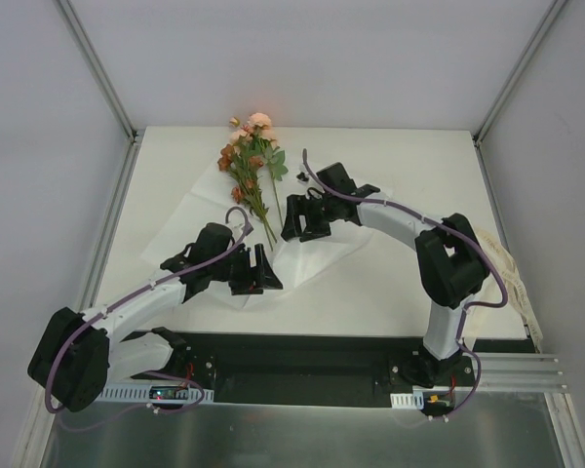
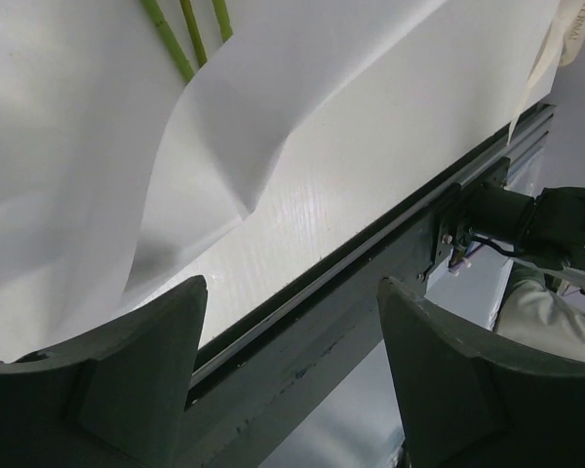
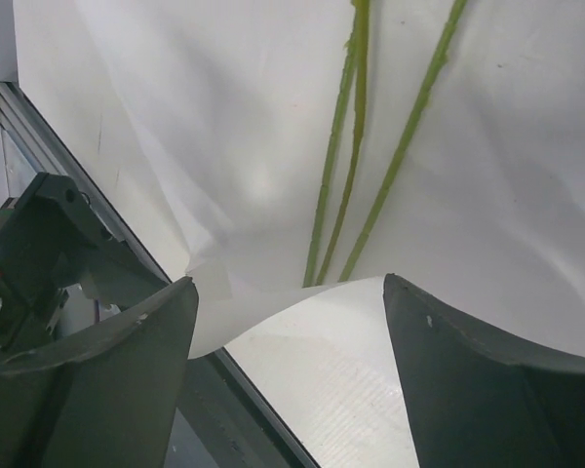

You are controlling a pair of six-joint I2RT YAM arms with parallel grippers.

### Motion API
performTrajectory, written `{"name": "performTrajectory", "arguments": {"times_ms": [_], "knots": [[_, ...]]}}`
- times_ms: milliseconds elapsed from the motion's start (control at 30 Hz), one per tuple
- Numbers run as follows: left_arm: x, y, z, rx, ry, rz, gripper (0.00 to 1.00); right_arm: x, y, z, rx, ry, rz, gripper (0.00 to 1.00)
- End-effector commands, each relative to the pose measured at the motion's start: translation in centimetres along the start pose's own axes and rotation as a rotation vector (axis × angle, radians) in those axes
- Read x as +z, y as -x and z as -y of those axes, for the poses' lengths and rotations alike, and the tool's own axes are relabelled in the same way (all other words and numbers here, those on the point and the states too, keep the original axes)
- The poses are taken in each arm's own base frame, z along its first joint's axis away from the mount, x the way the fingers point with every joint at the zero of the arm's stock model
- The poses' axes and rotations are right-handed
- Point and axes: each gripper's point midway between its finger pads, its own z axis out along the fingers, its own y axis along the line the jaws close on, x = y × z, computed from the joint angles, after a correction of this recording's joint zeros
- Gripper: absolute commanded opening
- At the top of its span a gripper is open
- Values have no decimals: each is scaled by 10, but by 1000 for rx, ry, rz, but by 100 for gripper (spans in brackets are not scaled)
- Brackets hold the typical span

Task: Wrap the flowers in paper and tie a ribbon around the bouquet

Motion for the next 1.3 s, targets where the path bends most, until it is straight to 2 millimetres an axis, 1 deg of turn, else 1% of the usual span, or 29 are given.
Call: {"name": "performTrajectory", "arguments": {"times_ms": [0, 67, 100, 133, 200, 267, 367, 400, 433, 467, 500, 533, 600, 633, 667, 733, 767, 800, 833, 867, 900, 933, 967, 1000, 1033, 1067, 1167, 1200, 1267], "knots": [[-3, -1, 12, -9, -57, -14, 69, -22, 17, -4, 6, 3, 73, 83], [-1, -1, 18, 4, -93, -32, 64, -24, 25, -8, 17, 33, 94, 87], [2, -7, 21, -7, -120, -87, 64, -22, 25, -12, 44, 61, 80, 88], [3, -5, 26, -3, -137, -99, 63, -21, 29, -16, 49, 75, 83, 89], [10, -6, 24, -13, -131, -140, 61, -19, 32, -17, 68, 80, 80, 90], [15, 1, 23, -6, -110, -123, 59, -22, 38, -20, 61, 83, 96, 91], [20, 10, 13, -19, -55, -79, 56, -40, 49, -15, 44, 26, 150, 91], [22, 12, 10, -23, -41, -70, 55, -47, 53, -7, 31, -29, 173, 91], [23, 15, 5, -19, -20, -50, 55, -62, 45, -1, -14, -96, 156, 91], [23, 16, 4, -17, -13, -45, 54, -71, 46, 5, -42, -159, 164, 91], [23, 18, 1, -22, -4, -38, 54, -82, 36, 26, -41, -289, 148, 91], [24, 20, -3, -25, 8, -33, 54, -92, 33, 34, -77, -345, 148, 91], [22, 22, -8, -37, 20, -20, 53, -116, 16, 55, -117, -478, 147, 91], [21, 23, -8, -34, 22, -14, 54, -126, 9, 65, -111, -522, 152, 91], [21, 24, -10, -35, 30, -6, 54, -139, -6, 74, -105, -567, 167, 91], [20, 25, -14, -35, 38, 1, 53, -153, -21, 90, -45, -599, 185, 91], [20, 26, -15, -35, 43, 2, 54, -164, -25, 86, -16, -594, 229, 91], [20, 25, -16, -33, 42, -1, 54, -159, -45, 96, 0, -603, 197, 89], [20, 25, -17, -36, 44, -4, 54, -156, -53, 92, 16, -578, 205, 87], [22, 25, -18, -36, 46, -10, 54, -145, -62, 83, 22, -501, 191, 84], [22, 24, -19, -34, 48, -13, 53, -133, -69, 80, 26, -448, 212, 71], [22, 25, -18, -34, 47, -13, 53, -117, -78, 67, 9, -390, 195, 64], [24, 24, -21, -39, 54, -23, 53, -105, -80, 55, 27, -337, 201, 58], [25, 25, -21, -36, 58, -20, 53, -91, -75, 49, 10, -314, 215, 45], [26, 25, -23, -40, 61, -23, 53, -75, -80, 31, -37, -276, 192, 41], [26, 25, -25, -42, 67, -23, 52, -65, -73, 19, -66, -246, 213, 38], [27, 27, -33, -48, 97, -7, 49, -31, -64, -5, -109, -194, 181, 29], [27, 28, -36, -49, 107, -3, 48, -25, -61, -8, -98, -181, 180, 21], [26, 30, -40, -61, 114, 3, 46, -9, -50, -9, -97, -156, 184, 18]]}}
